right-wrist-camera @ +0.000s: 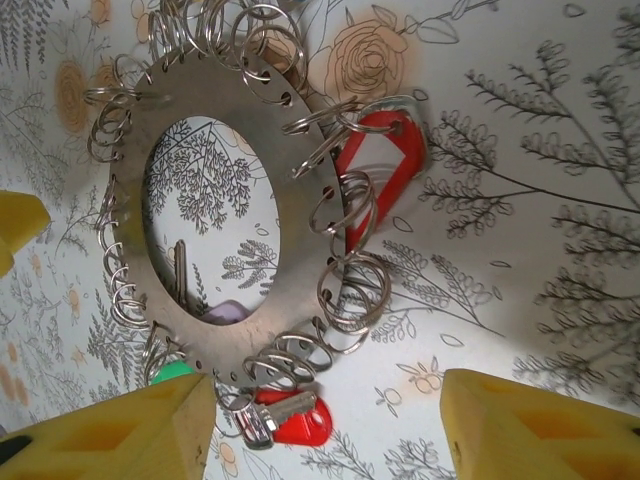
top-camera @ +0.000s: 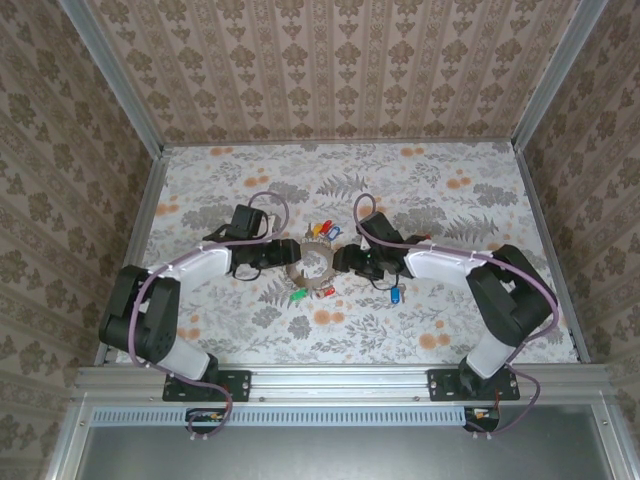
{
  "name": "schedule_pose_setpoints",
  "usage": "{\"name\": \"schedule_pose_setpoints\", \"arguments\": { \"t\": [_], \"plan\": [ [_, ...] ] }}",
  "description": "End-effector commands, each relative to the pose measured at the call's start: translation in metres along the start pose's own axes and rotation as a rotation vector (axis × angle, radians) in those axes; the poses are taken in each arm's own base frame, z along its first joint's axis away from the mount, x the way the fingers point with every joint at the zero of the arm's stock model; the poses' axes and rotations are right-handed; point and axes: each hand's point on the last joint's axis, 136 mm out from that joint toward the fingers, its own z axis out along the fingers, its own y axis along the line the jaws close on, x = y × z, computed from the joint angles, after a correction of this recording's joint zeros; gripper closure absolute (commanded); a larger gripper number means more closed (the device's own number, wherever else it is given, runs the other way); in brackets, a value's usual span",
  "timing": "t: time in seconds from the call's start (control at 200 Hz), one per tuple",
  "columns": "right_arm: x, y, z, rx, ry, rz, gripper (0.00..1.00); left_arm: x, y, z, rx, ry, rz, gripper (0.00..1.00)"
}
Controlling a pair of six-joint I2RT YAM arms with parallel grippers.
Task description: Put the keys on the keyring
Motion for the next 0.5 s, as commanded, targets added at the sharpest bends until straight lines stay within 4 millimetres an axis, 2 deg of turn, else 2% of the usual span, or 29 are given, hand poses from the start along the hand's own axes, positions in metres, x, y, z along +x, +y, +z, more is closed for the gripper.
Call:
{"name": "schedule_pose_setpoints", "arguments": {
  "t": [0.0,0.355,0.495],
  "plan": [
    [-0.006,0.01,0.007,-0.026,0.007,0.01,0.39,0.01,0.007,0.006,-0.013,0.034,-0.025,0.32],
    [-0.01,0.017,0.03,-0.05,0.05,-0.022,0.45,0.016,0.005,0.022,0.02,0.085,-0.037,0.4],
    [-0.013,0.008,0.037,-0.014,0.044,-0.017,0.46,0.018,0.003,0.028,0.025,0.104,-0.025,0.44]
  ]
}}
